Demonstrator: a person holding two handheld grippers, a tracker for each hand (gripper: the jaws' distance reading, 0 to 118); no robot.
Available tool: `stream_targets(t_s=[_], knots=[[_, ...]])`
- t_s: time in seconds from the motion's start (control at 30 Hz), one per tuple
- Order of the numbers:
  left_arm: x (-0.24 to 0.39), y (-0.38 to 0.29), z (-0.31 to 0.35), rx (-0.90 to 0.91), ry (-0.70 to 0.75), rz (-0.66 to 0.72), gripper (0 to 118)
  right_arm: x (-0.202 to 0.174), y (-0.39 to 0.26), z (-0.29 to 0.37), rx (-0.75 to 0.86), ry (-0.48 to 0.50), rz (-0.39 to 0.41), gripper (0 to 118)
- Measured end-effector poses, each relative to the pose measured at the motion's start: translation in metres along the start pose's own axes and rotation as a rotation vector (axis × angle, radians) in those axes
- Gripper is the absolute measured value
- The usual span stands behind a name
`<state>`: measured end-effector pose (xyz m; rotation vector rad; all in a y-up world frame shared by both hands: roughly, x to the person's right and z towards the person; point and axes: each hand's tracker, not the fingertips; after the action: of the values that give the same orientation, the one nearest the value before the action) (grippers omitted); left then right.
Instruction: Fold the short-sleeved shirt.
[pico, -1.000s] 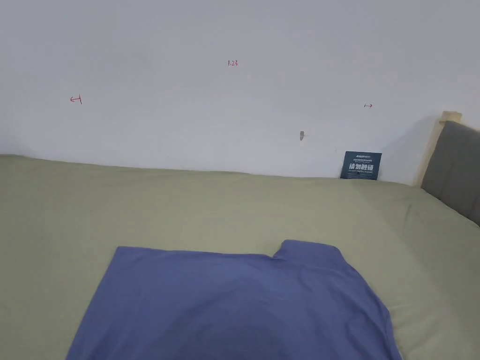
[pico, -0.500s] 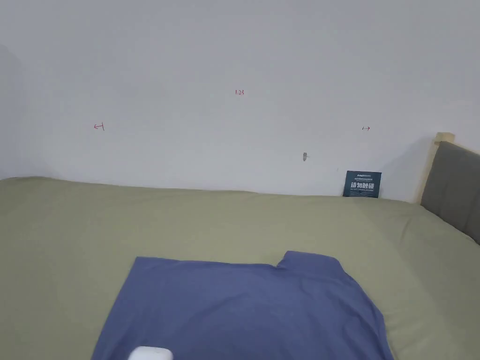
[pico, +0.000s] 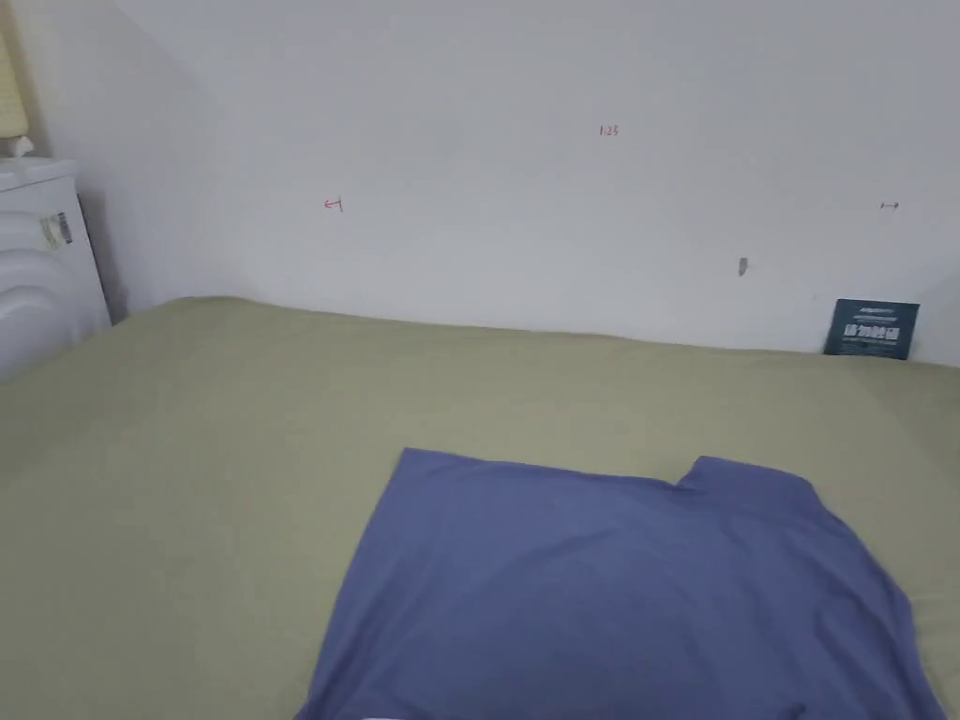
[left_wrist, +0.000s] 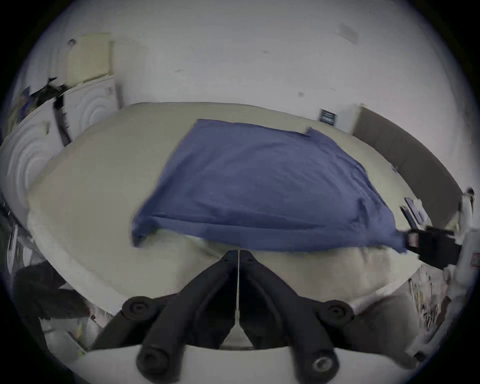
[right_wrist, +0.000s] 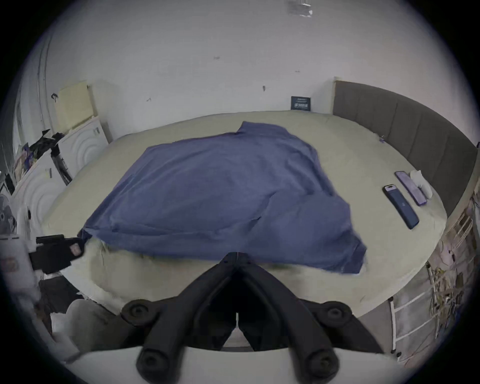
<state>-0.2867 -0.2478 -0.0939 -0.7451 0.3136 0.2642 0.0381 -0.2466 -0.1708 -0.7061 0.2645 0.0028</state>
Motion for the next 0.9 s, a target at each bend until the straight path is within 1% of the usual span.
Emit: stream_targets(t_s=[0.03,0.07,0.1,0.13,0.17,0.2,0.27,0.3,0.37,0.4,0.43,0.5,0.53,0.57,0.6,0.63,0.7,0.8,0.87,0.9], knots=[[-0.016,0.004,-0.002,0.019,0.023,0.037,1,0.01,0.002,-0.005,0.007,-0.005,-0.011,1],[-0.033,0.008,-0.006,0.03,0.044,0.055,15,0.018,0.004,-0.005,0.015,-0.014,-0.026,1],[-0.049,0.014,-0.01,0.018,0.058,0.07,44,0.025,0.007,-0.005,0.02,-0.025,-0.041,1],[-0.061,0.018,-0.016,-0.011,0.071,0.09,85,0.031,0.009,-0.006,0.016,-0.029,-0.051,1],[-0.073,0.021,-0.024,-0.053,0.074,0.103,118,0.035,0.019,0.001,0.011,-0.031,-0.065,1],[-0.082,0.023,-0.028,-0.071,0.083,0.144,118,0.041,0.021,0.001,0.009,-0.031,-0.079,1],[-0.099,0.026,-0.034,-0.061,0.018,0.218,118,0.049,0.023,0.001,0.016,-0.033,-0.09,1],[-0.102,0.028,-0.04,-0.068,0.027,0.232,118,0.055,0.026,0.0,0.021,-0.037,-0.093,1],[-0.099,0.034,-0.048,-0.08,0.053,0.192,116,0.063,0.027,-0.002,0.023,-0.037,-0.095,1],[-0.094,0.034,-0.051,-0.083,0.052,0.16,110,0.068,0.028,-0.004,0.017,-0.039,-0.099,1],[-0.092,0.037,-0.055,-0.1,0.054,0.146,95,0.074,0.029,-0.005,0.01,-0.044,-0.1,1],[-0.09,0.043,-0.062,-0.116,0.049,0.144,20,0.089,0.027,-0.009,-0.004,-0.047,-0.117,2],[-0.091,0.042,-0.067,-0.118,0.042,0.143,2,0.097,0.026,-0.011,-0.019,-0.037,-0.145,5],[-0.091,0.044,-0.073,-0.129,0.031,0.142,2,0.105,0.027,-0.011,-0.05,-0.039,-0.184,21],[-0.088,0.043,-0.073,-0.121,0.049,0.136,2,0.114,0.027,-0.013,-0.074,-0.053,-0.216,47],[-0.088,0.043,-0.073,-0.113,0.05,0.141,2,0.122,0.026,-0.015,-0.085,-0.053,-0.229,68],[-0.089,0.042,-0.07,-0.093,0.028,0.173,2,0.133,0.027,-0.019,-0.118,-0.042,-0.214,68],[-0.085,0.044,-0.064,-0.095,0.03,0.147,2,0.138,0.025,-0.026,-0.125,-0.048,-0.169,68],[-0.082,0.047,-0.063,-0.096,0.03,0.128,2,0.14,0.024,-0.036,-0.166,-0.043,-0.161,68],[-0.081,0.048,-0.063,-0.098,0.026,0.124,2,0.14,0.023,-0.043,-0.206,-0.049,-0.143,68]])
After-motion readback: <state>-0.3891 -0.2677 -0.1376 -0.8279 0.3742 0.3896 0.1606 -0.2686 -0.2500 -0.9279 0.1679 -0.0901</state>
